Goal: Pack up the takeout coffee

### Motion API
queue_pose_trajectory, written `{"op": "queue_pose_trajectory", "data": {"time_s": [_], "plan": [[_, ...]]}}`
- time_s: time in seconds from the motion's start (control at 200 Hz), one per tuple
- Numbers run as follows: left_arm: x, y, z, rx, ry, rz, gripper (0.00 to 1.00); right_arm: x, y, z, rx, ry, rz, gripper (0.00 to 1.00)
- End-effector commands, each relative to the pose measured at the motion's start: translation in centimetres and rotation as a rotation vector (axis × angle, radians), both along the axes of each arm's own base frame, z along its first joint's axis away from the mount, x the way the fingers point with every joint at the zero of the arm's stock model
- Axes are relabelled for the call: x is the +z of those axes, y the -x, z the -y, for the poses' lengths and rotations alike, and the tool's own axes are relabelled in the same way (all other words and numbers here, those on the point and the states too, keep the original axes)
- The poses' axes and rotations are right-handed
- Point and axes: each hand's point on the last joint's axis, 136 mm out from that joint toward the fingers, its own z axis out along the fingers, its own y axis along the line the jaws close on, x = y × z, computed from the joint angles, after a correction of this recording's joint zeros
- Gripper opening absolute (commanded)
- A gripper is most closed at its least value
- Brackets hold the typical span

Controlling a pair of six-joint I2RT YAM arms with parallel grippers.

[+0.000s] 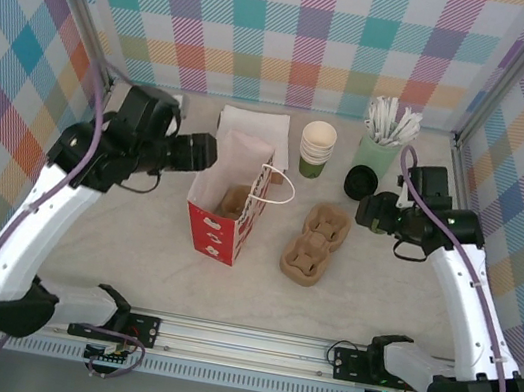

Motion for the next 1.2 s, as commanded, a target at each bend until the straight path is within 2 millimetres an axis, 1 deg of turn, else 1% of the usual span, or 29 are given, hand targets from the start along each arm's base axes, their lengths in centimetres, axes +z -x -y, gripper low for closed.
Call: {"op": "queue_pose_trajectory", "data": {"time_s": [0.0,0.18,0.31,0.495,0.58,0.68,0.785,0.88,0.945,1.025,1.105,1.195], "plan": [[-1.2,-1.4,0.5,-0.121,-0.128,-0.051,0.78,-0.2,0.0,-0.3,0.025,-0.015,0.013,1.00],[-2.8,-5.4,0.6,-0.196,-0.217,-0.151,0.76,-0.4,0.1,-0.2,0.029,-0.004,0.011,1.00],[-4.8,-7.9,0.9,-0.238,-0.264,-0.210,0.76,-0.7,0.1,-0.2,0.033,-0.003,0.003,1.00],[-7.6,-9.9,2.2,-0.318,-0.268,-0.276,0.80,-1.1,0.0,0.0,0.036,0.018,-0.005,1.00],[-8.6,-10.8,1.9,-0.307,-0.298,-0.295,0.79,-1.2,-0.1,0.0,0.038,0.024,-0.011,1.00],[-9.5,-11.7,1.5,-0.283,-0.331,-0.310,0.71,-1.3,-0.2,0.0,0.040,0.025,-0.012,1.00],[-9.9,-12.4,1.8,-0.278,-0.323,-0.307,0.58,-1.4,-0.3,0.0,0.038,0.022,-0.015,1.00],[-10.0,-12.5,2.1,-0.274,-0.306,-0.311,0.45,-1.5,-0.3,0.0,0.037,0.023,-0.016,1.00],[-10.1,-12.4,2.0,-0.263,-0.298,-0.319,0.36,-1.6,-0.3,0.0,0.036,0.022,-0.017,1.00],[-10.0,-12.1,1.9,-0.247,-0.288,-0.334,0.27,-1.6,-0.3,0.0,0.034,0.021,-0.020,1.00],[-9.9,-11.6,1.8,-0.226,-0.272,-0.351,0.21,-1.6,-0.3,-0.1,0.034,0.019,-0.019,1.00],[-9.6,-10.8,1.9,-0.202,-0.232,-0.368,0.19,-1.6,-0.4,-0.1,0.035,0.014,-0.019,1.00]]}}
